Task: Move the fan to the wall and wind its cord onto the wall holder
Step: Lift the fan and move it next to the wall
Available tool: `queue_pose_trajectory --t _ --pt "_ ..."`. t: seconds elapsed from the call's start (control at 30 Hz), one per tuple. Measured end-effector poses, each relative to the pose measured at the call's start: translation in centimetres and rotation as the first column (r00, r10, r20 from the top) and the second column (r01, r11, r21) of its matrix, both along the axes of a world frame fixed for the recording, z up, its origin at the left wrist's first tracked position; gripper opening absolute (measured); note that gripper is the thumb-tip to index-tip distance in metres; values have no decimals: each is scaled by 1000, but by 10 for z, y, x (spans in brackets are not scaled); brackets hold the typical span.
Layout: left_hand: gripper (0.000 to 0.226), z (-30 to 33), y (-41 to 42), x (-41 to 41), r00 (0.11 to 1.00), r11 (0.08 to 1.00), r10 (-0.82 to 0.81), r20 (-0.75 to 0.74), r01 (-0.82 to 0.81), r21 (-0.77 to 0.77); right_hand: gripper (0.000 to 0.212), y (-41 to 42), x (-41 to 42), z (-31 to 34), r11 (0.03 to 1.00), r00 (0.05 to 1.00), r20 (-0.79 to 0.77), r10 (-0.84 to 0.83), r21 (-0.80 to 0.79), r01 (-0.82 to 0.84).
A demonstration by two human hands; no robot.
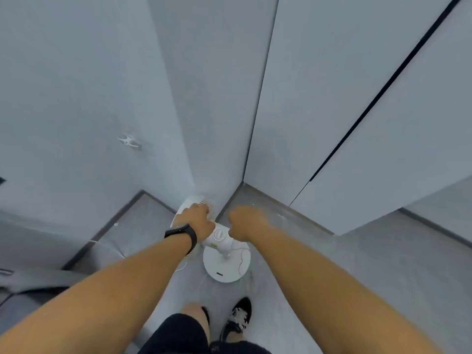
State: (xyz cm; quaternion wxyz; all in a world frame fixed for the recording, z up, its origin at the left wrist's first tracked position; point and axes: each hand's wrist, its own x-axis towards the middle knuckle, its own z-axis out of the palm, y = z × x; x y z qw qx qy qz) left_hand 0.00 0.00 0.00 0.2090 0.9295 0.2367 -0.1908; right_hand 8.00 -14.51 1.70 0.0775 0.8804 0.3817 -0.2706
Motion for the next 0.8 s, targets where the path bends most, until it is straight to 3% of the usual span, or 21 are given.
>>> queue_pose_trajectory --t 0.3,0.43,0.53,0.63,0.8 --pt "88 -65 24 -12 981 986 164 -102 -166 -10 38 25 0 -78 995 992 -86 -93 -40 90" --pt "91 -92 37 -6 982 984 179 -63 -179 3 56 44 7 -104 983 978 -101 -181 -20 180" --pt "94 -105 43 -5 973 973 230 -26 -231 -24 77 55 -2 -125 976 970 -134 -205 -108 191" --pt "106 -118 43 -4 968 967 251 -24 -251 -28 76 66 -13 -153 962 965 -127 -229 -179 205" --pt "124 -131 42 -9 959 960 282 10 -282 -1 94 66 -28 -187 951 967 -58 -250 -204 234"
